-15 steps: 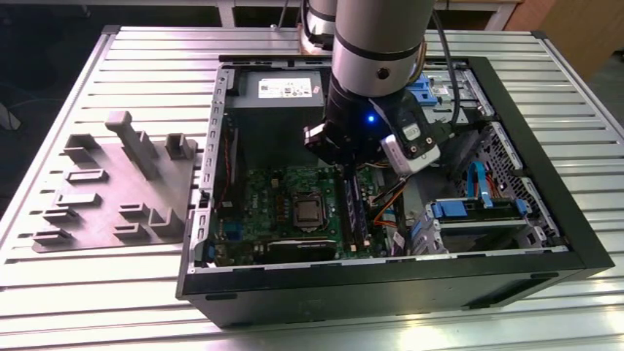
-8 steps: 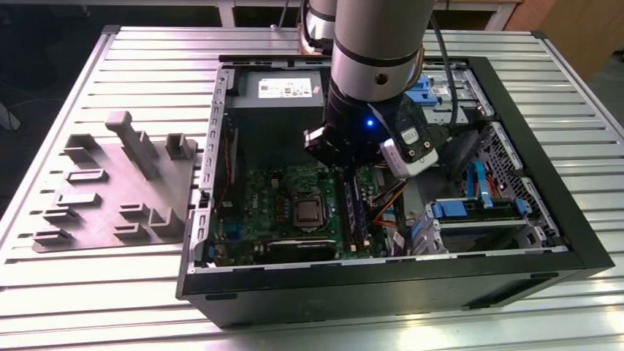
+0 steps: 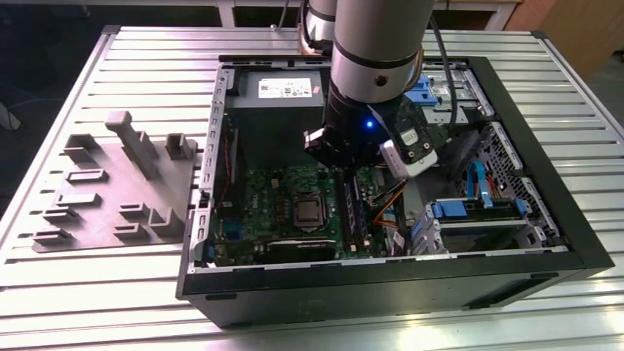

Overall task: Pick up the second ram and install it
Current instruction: 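Insert the second ram into the second slot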

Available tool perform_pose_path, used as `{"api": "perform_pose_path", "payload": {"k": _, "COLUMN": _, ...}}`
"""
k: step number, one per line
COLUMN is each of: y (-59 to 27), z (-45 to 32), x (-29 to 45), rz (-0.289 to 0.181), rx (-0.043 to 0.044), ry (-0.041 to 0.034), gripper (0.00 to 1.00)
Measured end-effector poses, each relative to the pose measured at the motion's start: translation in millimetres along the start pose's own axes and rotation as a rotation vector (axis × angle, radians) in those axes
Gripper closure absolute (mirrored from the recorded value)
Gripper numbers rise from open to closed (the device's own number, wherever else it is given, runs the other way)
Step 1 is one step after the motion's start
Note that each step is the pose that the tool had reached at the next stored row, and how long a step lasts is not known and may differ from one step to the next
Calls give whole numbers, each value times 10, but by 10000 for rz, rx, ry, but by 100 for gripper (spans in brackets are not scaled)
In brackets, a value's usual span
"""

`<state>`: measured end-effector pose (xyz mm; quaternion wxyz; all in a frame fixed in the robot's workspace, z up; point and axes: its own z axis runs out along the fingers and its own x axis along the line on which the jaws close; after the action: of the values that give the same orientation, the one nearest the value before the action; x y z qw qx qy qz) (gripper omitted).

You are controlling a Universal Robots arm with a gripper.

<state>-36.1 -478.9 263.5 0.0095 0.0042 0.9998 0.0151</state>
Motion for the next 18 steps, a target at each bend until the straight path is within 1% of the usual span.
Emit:
{"api": "perform_pose_path", "payload": {"k": 9, "y": 0, "z": 14, "x": 0, "rz": 0, "rx": -18, "ry": -14, "gripper": 89}}
{"api": "perform_pose_path", "payload": {"k": 15, "y": -14, "z": 77, "x": 1, "rz": -2, "rx": -46, "ry": -80, "gripper": 89}}
{"api": "perform_pose_path", "payload": {"k": 18, "y": -15, "z": 95, "x": 2, "rz": -2, "rx": -47, "ry": -89, "gripper": 89}}
